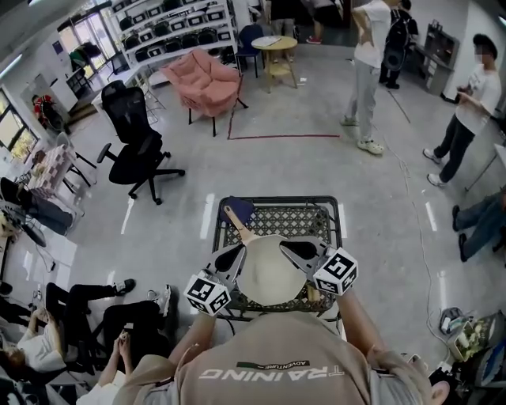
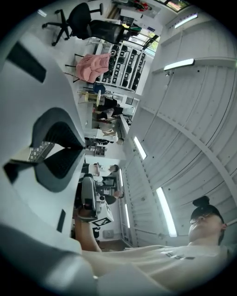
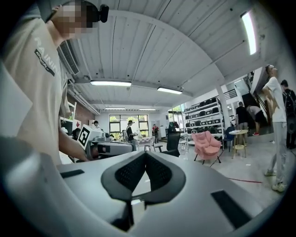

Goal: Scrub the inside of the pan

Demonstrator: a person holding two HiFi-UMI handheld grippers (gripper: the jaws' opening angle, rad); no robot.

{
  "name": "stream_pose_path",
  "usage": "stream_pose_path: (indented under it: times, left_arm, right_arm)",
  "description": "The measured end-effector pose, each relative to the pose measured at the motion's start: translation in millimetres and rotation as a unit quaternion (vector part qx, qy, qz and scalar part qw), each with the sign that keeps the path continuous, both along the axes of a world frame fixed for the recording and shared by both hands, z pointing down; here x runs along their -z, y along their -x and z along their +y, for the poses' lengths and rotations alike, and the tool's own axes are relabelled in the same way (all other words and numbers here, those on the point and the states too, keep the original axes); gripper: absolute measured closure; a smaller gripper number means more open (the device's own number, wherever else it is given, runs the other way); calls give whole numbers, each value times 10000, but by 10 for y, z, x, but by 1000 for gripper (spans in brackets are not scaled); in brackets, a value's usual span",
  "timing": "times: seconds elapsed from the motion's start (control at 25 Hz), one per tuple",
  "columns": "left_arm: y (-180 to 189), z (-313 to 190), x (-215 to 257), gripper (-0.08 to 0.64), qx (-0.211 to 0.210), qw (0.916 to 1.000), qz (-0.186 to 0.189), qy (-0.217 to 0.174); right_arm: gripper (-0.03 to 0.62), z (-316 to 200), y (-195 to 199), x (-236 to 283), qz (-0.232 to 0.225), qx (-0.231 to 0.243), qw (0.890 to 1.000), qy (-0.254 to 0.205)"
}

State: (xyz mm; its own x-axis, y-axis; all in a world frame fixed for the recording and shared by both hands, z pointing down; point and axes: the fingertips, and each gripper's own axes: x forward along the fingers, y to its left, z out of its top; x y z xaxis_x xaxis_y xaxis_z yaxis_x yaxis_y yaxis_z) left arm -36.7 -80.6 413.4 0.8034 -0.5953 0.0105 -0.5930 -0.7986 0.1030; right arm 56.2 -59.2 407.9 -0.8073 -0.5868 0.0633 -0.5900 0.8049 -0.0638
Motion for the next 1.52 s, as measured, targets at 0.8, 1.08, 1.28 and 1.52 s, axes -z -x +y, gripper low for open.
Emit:
stream_pose_path:
  times: [0.8, 1.08, 1.28, 1.52]
  left_arm:
    - [129, -368, 241, 543, 138, 9993, 149, -317]
    - [129, -436, 191, 541, 174, 9994, 68, -302]
    - [50, -409, 233, 543, 163, 9994, 68, -285]
    - [23, -405, 279, 543, 162, 9992, 76, -348]
  right_arm:
    - [575, -333, -137, 250, 185, -790, 9964, -262]
    - [575, -431, -84, 233, 169, -731, 9966, -336]
    - [575, -432, -126, 293, 206, -680, 9969, -345]
    - [575, -487, -154, 213, 344, -727, 9962, -343]
